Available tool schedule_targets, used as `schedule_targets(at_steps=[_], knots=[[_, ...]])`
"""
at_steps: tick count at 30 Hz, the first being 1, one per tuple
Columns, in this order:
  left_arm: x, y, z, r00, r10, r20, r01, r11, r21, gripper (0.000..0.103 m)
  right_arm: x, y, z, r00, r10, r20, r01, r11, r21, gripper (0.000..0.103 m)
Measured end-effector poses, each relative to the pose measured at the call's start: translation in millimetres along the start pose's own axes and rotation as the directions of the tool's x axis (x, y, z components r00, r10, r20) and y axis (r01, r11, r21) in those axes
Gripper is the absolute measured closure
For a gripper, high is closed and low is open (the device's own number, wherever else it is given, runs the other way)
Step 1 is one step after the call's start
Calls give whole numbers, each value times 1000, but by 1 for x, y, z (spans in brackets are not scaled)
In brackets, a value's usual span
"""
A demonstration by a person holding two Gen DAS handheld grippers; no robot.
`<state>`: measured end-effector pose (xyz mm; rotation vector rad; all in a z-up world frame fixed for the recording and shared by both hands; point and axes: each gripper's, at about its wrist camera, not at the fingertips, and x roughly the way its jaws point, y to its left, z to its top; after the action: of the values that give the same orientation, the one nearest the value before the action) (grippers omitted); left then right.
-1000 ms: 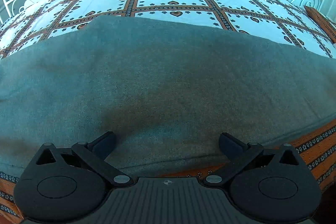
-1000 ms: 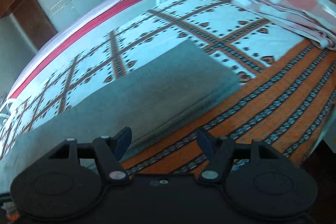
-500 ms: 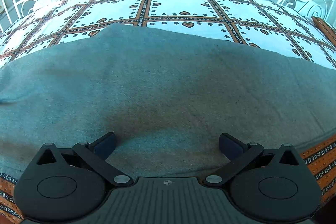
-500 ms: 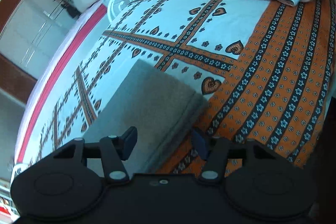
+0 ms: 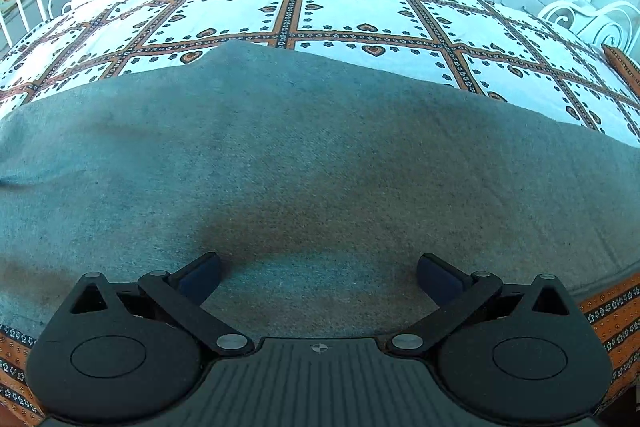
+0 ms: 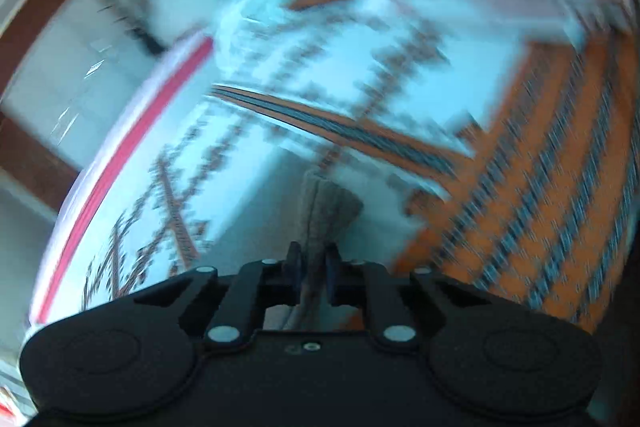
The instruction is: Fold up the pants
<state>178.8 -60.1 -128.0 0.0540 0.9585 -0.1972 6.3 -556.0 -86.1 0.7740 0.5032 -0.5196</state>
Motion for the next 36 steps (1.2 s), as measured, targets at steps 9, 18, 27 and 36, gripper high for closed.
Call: schedule_targets(at_steps=[9,18,27,36], knots=[[-12,37,12,999,30,38,-27,997,-73,0,-36,135,-35,974,211,84,-126,812,-570,101],[-23,99,18,994,85,75,-70,982,-174,0,-54,258,-146,897,429,-107,-299,412,-861,102],[-22,143,-2,991,125,51,-108,959,-261,0,-33,298,-276,857,352,-377,-458,182,-870,99],[-20,141,-4,993,105,48,-89,961,-262,0,-48,293,-260,783,338,-522,-606,229,-762,48]])
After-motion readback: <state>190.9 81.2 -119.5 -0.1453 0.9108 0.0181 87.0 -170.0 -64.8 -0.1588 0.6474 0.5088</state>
